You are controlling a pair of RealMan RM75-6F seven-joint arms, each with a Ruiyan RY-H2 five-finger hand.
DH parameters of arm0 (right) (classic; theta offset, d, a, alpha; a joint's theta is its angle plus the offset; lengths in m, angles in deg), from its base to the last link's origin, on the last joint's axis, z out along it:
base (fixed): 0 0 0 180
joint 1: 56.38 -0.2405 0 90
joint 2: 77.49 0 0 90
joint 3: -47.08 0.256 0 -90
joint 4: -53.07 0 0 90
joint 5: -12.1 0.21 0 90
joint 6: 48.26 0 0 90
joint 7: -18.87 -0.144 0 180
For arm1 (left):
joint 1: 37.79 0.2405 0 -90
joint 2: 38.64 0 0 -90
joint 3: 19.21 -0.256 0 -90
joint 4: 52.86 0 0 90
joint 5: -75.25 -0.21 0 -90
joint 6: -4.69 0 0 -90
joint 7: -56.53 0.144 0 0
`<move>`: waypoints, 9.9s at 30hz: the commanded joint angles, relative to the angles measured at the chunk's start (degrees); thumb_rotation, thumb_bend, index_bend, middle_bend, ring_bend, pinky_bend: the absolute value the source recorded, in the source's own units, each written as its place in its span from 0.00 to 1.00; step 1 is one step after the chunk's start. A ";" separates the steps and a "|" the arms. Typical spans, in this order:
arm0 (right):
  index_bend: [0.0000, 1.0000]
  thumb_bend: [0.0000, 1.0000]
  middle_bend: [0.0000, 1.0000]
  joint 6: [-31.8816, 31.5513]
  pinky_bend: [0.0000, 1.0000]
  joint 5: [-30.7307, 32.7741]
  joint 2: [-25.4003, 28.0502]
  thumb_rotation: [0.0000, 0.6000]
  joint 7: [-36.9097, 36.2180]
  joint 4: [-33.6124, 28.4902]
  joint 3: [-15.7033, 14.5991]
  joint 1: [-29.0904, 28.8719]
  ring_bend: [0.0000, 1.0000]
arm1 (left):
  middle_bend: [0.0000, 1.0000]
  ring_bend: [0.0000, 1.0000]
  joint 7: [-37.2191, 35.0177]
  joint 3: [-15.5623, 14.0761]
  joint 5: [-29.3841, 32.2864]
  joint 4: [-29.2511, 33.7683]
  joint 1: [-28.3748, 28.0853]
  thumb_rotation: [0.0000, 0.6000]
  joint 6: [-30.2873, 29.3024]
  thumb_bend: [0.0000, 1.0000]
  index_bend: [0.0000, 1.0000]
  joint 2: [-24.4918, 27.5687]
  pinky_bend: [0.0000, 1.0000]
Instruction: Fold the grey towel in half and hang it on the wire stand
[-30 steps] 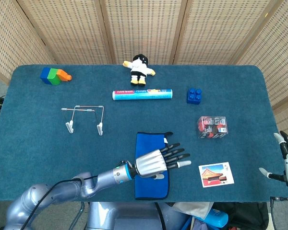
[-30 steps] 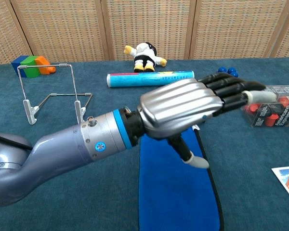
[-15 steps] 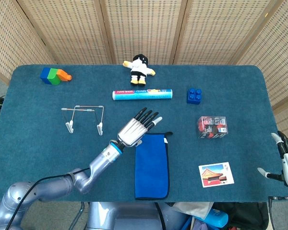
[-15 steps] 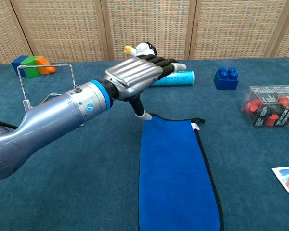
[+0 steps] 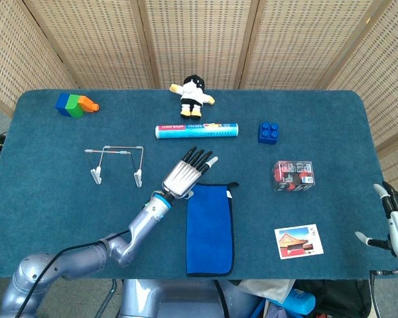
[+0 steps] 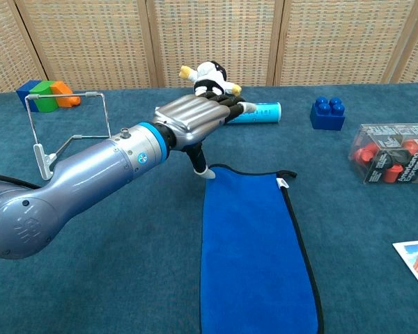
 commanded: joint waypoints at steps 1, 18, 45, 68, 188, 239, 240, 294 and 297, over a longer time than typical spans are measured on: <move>0.00 0.00 0.00 0.16 0.00 0.25 -0.03 1.00 -0.07 0.14 0.08 -0.05 0.00 | 0.00 0.00 -0.04 -0.05 0.29 -1.88 -0.34 1.00 0.28 0.05 0.00 -1.17 0.00; 0.00 0.00 0.00 1.33 0.00 1.26 -0.50 1.00 0.78 0.58 0.22 -0.57 0.00 | 0.00 0.00 -3.93 -0.13 1.42 -10.46 -1.47 1.00 3.57 0.07 0.00 -5.51 0.00; 0.00 0.00 0.00 0.78 0.00 0.30 -0.08 1.00 -0.12 0.23 -0.04 -0.37 0.00 | 0.00 0.00 12.51 4.35 21.50 12.11 -0.83 1.00 7.15 0.24 0.34 5.79 0.00; 0.00 0.00 0.00 1.26 0.00 0.46 -0.16 1.00 -0.31 0.54 -0.17 -0.51 0.00 | 0.00 0.00 22.00 5.71 39.37 6.52 -6.39 1.00 3.98 0.29 0.37 -0.94 0.00; 0.00 0.00 0.00 0.21 0.00 -1.10 0.95 1.00 -2.32 -0.11 -0.68 -0.09 0.00 | 0.00 0.00 22.72 12.57 46.44 29.81 -7.64 1.00 -4.55 1.00 0.72 26.63 0.00; 0.00 0.00 0.00 -0.24 0.00 -3.12 0.58 1.00 0.88 -2.36 -1.74 -0.49 0.00 | 0.00 0.00 -1.65 9.36 46.65 26.94 3.21 1.00 -0.36 1.00 0.72 45.92 0.00; 0.00 0.00 0.00 -0.18 0.00 -3.16 0.61 1.00 0.69 -2.31 -1.76 -0.51 0.00 | 0.00 0.00 0.15 9.14 48.42 27.82 2.80 1.00 -1.34 1.00 0.72 46.06 0.00; 0.00 0.00 0.00 -1.86 0.00 -6.90 1.96 1.00 -3.38 -2.47 -3.31 -0.24 0.00 | 0.00 0.00 0.83 13.10 58.46 60.63 16.08 1.00 -20.16 1.00 0.71 53.33 0.00; 0.00 0.00 0.00 -2.29 0.00 -7.13 2.05 1.00 -3.52 -2.61 -3.41 -0.04 0.00 | 0.00 0.00 -3.36 12.22 52.87 61.57 18.50 1.00 -18.34 1.00 0.71 54.10 0.00</move>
